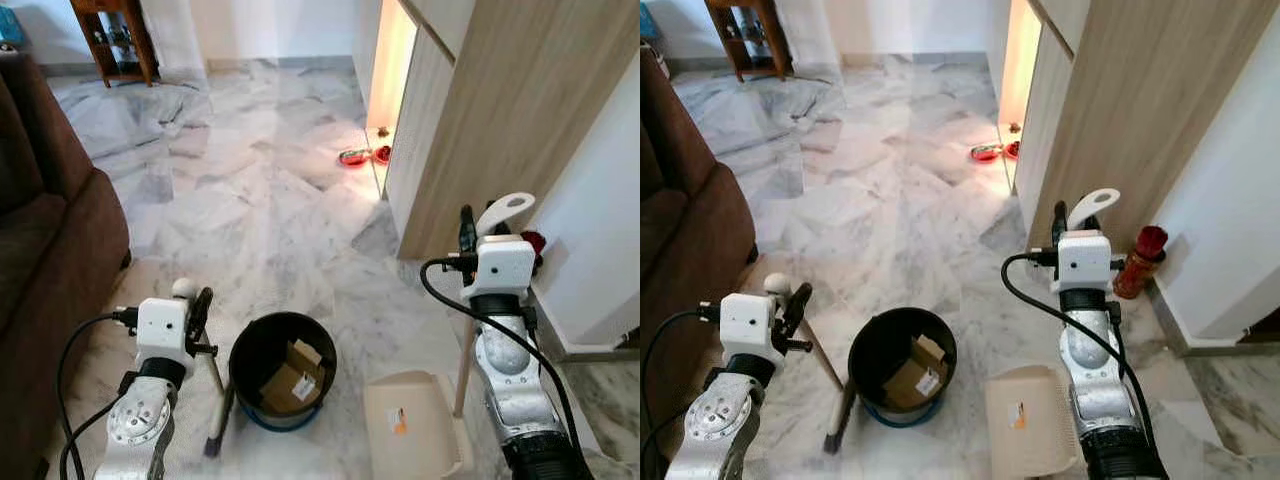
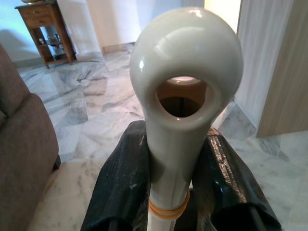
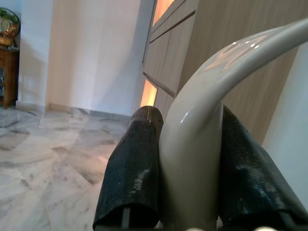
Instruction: Sweep floor
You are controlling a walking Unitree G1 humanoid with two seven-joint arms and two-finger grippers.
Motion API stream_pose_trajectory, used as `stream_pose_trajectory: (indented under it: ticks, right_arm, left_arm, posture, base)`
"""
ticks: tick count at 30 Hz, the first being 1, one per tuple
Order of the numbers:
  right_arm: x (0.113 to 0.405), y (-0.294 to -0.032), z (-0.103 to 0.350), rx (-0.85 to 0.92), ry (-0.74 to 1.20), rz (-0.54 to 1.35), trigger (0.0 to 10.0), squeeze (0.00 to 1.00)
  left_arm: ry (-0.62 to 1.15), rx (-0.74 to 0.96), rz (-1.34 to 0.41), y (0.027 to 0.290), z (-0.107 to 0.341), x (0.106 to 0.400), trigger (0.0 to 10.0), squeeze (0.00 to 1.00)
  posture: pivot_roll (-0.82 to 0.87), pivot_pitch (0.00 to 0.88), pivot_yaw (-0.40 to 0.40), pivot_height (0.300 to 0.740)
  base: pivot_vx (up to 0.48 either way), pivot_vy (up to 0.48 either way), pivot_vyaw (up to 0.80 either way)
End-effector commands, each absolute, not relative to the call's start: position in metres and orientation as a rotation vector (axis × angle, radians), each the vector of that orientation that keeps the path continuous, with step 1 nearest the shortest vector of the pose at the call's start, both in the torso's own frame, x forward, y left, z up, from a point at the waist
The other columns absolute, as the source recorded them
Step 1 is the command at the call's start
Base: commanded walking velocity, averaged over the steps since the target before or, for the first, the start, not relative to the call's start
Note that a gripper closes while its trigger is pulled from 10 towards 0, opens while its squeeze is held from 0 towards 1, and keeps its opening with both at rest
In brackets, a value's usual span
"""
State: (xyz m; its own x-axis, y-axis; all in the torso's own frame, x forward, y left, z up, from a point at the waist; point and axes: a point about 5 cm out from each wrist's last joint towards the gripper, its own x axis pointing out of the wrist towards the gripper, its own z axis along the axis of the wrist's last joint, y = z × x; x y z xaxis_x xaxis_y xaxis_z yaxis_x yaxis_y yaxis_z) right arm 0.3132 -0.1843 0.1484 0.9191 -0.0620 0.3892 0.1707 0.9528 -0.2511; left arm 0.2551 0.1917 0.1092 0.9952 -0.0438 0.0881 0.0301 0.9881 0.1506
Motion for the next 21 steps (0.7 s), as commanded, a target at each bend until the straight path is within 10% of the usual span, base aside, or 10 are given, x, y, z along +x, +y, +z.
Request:
stream_pose_trajectory:
  ticks: [1,21]
  right_arm:
    - [0.3141,-0.186,0.1515,-0.292,-0.405,-0.123,10.0,0.0]
    - [0.3143,-0.1844,0.1498,-0.291,-0.405,-0.111,10.0,0.0]
  left_arm:
    - [-0.144,0.16,-0.051,0.1903,0.1178,0.2549,10.0,0.0]
    - [-0.146,0.158,-0.055,0.189,0.1174,0.2539,10.0,0.0]
  posture:
    - [0.0,0.092,0.005,0.74]
    - [0.0,0.069,0.009,0.74]
  base:
    - [-0.304,0.0,0.0]
    - [-0.308,0.0,0.0]
